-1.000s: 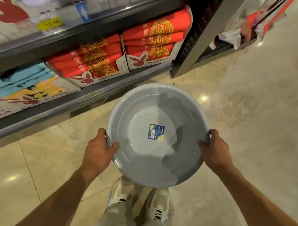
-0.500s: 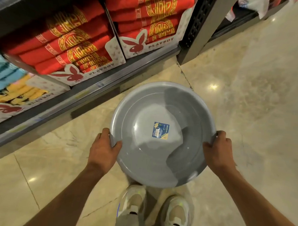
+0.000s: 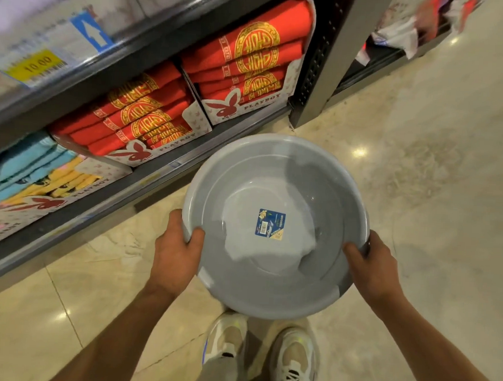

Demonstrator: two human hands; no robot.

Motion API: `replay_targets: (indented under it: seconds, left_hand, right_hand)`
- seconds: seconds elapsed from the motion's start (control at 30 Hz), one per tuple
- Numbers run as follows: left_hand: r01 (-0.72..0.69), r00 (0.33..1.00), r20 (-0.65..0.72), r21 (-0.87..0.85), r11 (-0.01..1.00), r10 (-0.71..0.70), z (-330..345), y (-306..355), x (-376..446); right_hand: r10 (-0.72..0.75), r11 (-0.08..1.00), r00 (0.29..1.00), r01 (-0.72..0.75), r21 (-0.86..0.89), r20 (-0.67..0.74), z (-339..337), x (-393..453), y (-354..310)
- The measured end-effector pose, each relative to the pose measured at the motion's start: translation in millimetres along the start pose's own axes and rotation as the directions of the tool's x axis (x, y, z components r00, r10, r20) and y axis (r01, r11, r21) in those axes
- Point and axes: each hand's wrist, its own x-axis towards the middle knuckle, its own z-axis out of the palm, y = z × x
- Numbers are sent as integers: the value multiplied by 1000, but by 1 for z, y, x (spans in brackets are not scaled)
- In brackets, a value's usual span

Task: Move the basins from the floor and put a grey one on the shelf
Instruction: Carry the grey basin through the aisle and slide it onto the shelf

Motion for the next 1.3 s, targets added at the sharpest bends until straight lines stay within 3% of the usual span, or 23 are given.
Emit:
replay_targets:
  seconds: [0.23,0.4,0.5,0.8,1.03,1.3]
  left_hand:
    - [-26,1000,3,-26,999,26,-66,105,-45]
    - [-23,999,29,-118,993,26,-124,190,-114]
    - [-19,999,32,-177,984,25,-159,251,-163]
    - [-188,979,55,-125,974,196,-277,432,-294]
    - [-457,864,157,-153,876,479,-330,572,-382]
    - [-643,726,145,-205,738,672,-317,671,-463]
  right_hand:
    - [11,988,991,11,155,-135,-82,-73,-54]
    - [61,964,976,-4,266,-207,-176,-149,-99]
    - [25,948,966,59,313,-256,-236,-204,-132]
    - [150,848,861,141,511,-486,-401,-376,-198]
    - [229,766,752,252,591,-618,-506,-478,-226]
    - [295,759,606,321,566,-739,-608,-545,-200]
